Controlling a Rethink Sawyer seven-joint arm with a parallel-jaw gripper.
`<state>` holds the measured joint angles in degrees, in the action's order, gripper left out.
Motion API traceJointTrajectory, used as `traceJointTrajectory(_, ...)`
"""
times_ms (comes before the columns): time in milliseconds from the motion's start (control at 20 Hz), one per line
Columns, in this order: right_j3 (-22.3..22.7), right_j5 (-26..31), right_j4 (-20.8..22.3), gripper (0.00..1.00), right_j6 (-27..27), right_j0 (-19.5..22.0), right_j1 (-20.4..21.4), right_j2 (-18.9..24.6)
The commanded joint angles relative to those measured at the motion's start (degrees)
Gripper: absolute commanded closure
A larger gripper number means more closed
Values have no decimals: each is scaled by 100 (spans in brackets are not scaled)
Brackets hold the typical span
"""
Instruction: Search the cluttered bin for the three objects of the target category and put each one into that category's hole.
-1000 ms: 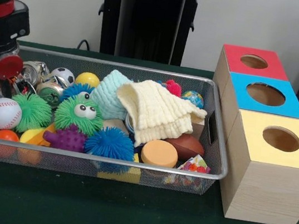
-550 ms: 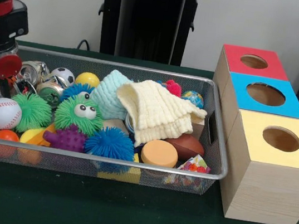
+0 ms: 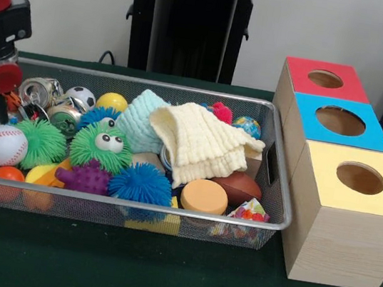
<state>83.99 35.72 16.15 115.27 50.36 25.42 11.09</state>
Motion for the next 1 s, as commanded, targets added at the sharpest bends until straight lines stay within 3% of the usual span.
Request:
traceJointTrajectory(50,32,607,25,100,-637,46,343,381)
traceJointTrajectory(300,2,703,-3,100,-641,43,343,434)
traceJointTrajectory(1000,229,139,63,100,-427,82,260,448)
